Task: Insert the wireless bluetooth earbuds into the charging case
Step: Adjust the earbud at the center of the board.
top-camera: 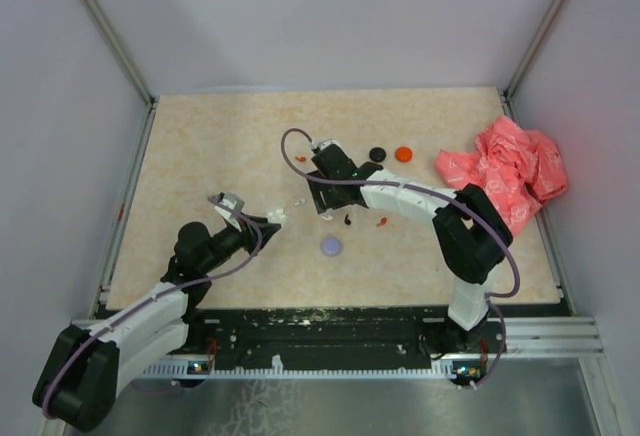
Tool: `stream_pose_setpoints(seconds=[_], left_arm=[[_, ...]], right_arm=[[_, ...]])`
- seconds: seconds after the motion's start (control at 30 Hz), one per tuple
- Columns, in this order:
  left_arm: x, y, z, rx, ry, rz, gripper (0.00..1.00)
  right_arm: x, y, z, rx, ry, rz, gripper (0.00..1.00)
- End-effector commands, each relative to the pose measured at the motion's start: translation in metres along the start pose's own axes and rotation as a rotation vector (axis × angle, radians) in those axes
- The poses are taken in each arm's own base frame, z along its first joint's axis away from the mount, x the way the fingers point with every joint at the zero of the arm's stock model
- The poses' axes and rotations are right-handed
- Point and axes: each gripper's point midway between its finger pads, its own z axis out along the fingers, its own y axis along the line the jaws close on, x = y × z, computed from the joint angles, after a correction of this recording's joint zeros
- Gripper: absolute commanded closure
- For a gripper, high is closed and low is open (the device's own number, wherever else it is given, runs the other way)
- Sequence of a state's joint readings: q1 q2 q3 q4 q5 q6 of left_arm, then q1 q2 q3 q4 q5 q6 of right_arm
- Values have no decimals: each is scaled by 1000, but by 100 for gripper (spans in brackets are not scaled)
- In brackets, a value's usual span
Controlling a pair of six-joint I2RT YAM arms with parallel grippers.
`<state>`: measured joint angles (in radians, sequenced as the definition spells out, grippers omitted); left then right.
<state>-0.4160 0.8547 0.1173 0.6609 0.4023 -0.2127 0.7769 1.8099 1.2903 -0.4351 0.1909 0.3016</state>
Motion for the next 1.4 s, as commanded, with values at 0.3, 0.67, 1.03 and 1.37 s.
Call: stream_pose_setpoints(seconds=[0.3, 0.67, 1.03, 1.37], left_arm=[[-10, -3, 0, 9, -47, -27, 99], [-8, -4, -1, 16, -39, -12, 99], [-6, -6, 0, 35, -37, -21, 99], [-9, -7, 0, 37, -42, -14, 99]], right_arm=[[-19, 16, -19, -57, -81, 180, 43], [4, 7, 5, 29, -28, 275, 59], [21, 17, 26, -10, 21, 282, 59], [20, 29, 35, -67, 45, 239, 63]])
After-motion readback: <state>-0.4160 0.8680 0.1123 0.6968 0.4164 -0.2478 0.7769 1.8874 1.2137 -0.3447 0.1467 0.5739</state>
